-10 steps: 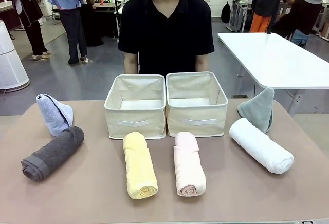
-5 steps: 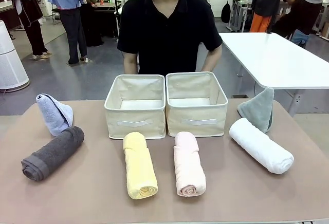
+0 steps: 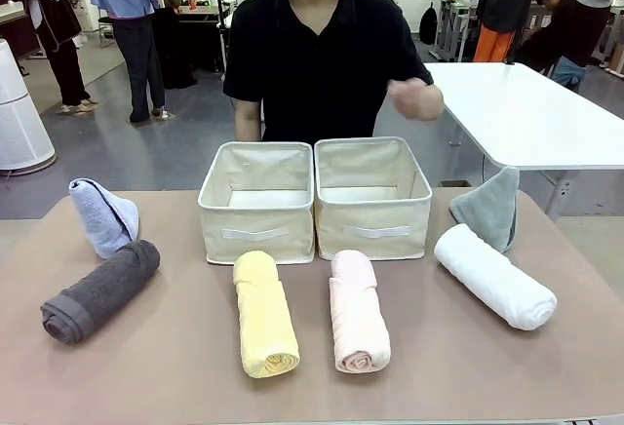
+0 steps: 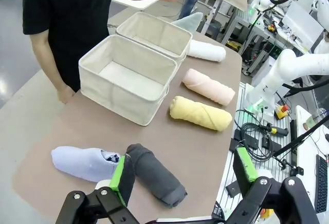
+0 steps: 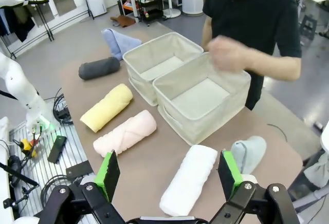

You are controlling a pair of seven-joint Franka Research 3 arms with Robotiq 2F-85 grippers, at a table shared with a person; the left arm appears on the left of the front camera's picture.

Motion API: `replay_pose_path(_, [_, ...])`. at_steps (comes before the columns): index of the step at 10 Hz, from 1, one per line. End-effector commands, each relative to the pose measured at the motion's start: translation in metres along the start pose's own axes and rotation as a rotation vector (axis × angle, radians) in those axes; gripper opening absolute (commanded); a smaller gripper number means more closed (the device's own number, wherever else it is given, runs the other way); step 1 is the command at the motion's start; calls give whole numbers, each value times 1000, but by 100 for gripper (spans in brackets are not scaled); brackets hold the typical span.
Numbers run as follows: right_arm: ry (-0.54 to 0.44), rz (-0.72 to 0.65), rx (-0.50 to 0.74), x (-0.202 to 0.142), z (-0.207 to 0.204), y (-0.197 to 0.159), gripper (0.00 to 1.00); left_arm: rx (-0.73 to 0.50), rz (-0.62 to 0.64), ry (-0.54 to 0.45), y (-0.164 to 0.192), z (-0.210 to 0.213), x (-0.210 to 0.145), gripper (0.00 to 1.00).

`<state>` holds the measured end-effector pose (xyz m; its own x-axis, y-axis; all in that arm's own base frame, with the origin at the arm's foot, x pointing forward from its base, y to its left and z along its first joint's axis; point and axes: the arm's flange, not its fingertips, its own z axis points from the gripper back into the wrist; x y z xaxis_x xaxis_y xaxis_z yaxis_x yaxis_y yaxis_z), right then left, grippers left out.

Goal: Sort the towels based on their folding style.
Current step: Pick up one triangle-folded towel and place it in the left Fabric basket.

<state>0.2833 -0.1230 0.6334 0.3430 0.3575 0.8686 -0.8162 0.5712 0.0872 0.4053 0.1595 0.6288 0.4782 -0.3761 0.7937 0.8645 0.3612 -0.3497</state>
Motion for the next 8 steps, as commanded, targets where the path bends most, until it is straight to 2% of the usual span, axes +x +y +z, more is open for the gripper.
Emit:
replay_pose_path(1, [-12, 4, -5, -1, -2, -1, 100, -13, -16, -14, -1, 1, 2, 100])
replay_pose_path(5, [-12, 4, -5, -1, -2, -1, 100, 0, 0, 0, 0, 0, 0, 100])
replay_pose_path(6, [-12, 4, -5, -1, -2, -1, 100, 196, 19, 115, 8, -6, 8, 100])
replay_pose_path(8, [-12, 4, -5, -1, -2, -1, 100, 382, 170, 407, 30, -45, 14, 100])
